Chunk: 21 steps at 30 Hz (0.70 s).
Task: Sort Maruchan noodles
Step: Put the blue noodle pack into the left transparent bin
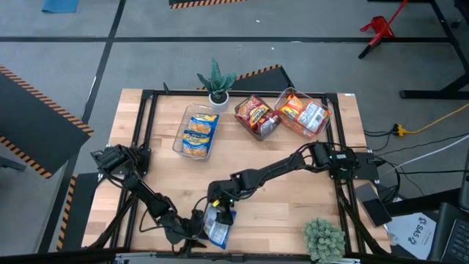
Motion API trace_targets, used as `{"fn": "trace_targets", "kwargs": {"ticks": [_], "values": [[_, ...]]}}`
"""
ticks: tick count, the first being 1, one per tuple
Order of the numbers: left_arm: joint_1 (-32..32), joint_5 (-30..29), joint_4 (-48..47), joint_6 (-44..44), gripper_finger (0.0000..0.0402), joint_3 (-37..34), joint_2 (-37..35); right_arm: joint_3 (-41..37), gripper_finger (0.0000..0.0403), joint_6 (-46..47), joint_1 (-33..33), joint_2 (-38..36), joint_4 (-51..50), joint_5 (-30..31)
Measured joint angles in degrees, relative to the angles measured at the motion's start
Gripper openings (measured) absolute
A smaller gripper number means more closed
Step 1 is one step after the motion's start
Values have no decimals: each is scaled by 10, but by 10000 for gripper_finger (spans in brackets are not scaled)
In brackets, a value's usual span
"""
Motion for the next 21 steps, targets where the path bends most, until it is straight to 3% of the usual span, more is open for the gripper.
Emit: {"fn": "trace_targets", "kwargs": {"ticks": [3,6,17,21], "values": [[1,-1,-2,-2,149,0,0,-1,317,9,1,1,4,-30],[4,-3,-4,-5,149,0,1,-1,282,25,2,2,5,-38],[1,12,-15,-16,149,-3,-14,-1,63,75,2,0,2,-43],[1,28,-73,-33,149,-3,-44,-1,11,80,2,0,2,-36]]}}
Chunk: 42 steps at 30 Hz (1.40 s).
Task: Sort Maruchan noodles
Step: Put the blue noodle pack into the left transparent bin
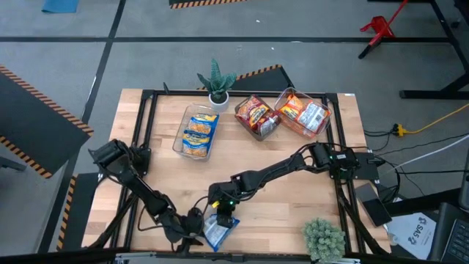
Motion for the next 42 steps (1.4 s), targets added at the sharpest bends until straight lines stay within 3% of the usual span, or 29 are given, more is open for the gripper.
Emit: {"fn": "trace_targets", "kwargs": {"ticks": [6,9,16,21,25,30,36,42], "values": [[0,10,-109,-1,149,-2,-82,27,7,4,0,1,-39,14],[0,4,-151,8,149,-1,-139,74,6,-33,-1,2,-100,53],[-18,-17,-293,6,149,-1,-271,214,4,-146,-24,2,-272,191],[-41,-64,-368,-18,149,0,-358,314,3,-234,-50,2,-358,352],[-61,-120,-400,-24,149,0,-411,346,2,-329,-73,-10,-316,453],[-82,-173,-417,-24,149,1,-451,352,1,-396,-107,-20,-268,472],[-97,-215,-444,-28,149,1,-461,343,1,-539,-150,-9,-190,532],[-102,-238,-492,-57,149,1,-461,343,1,-676,-179,19,-117,544]]}}
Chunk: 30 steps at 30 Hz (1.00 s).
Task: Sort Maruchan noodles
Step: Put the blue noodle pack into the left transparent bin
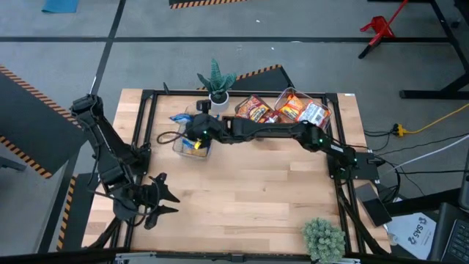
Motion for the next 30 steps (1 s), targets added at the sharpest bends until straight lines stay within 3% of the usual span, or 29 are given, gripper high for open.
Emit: {"fn": "trace_targets", "kwargs": {"ticks": [11,14,24,30], "values": [[0,-44,-31,-11,149,0,0,0,1,-157,4,65,-3,58],[0,-48,-33,-12,149,0,0,0,7,-167,14,68,-25,39],[0,-50,-35,-23,149,0,0,0,89,-182,52,68,-60,-9],[0,-49,-36,-38,149,0,0,0,158,-83,68,68,-120,-63]]}}
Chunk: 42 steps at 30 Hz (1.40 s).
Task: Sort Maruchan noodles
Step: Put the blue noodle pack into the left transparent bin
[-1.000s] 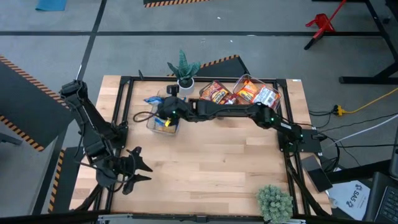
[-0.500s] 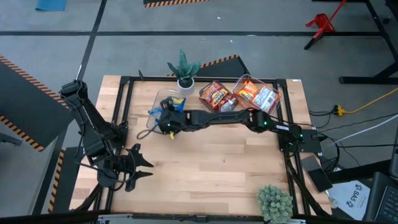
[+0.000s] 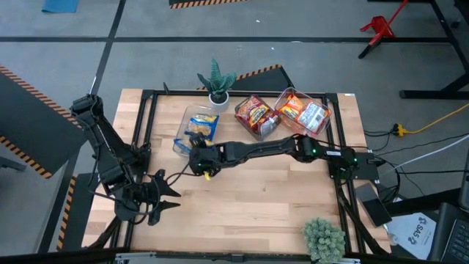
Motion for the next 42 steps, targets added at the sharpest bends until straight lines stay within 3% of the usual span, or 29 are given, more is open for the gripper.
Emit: {"fn": "trace_targets", "kwargs": {"ticks": [5,13,21,24,32,42], "values": [[0,0,0,-3,149,0,0,7,209,95,-1,-6,-56,-28],[0,-1,0,-4,149,0,0,9,226,206,-2,-56,-84,-185],[0,-17,0,-17,149,0,0,9,205,326,-3,-86,-106,-160],[0,-31,0,-19,149,0,0,9,185,358,-2,-85,-133,-179],[1,-66,-2,-19,149,0,0,-25,147,368,-2,-70,-119,-176],[3,-76,-2,-18,149,0,0,-61,143,363,-10,-43,-40,-170]]}}
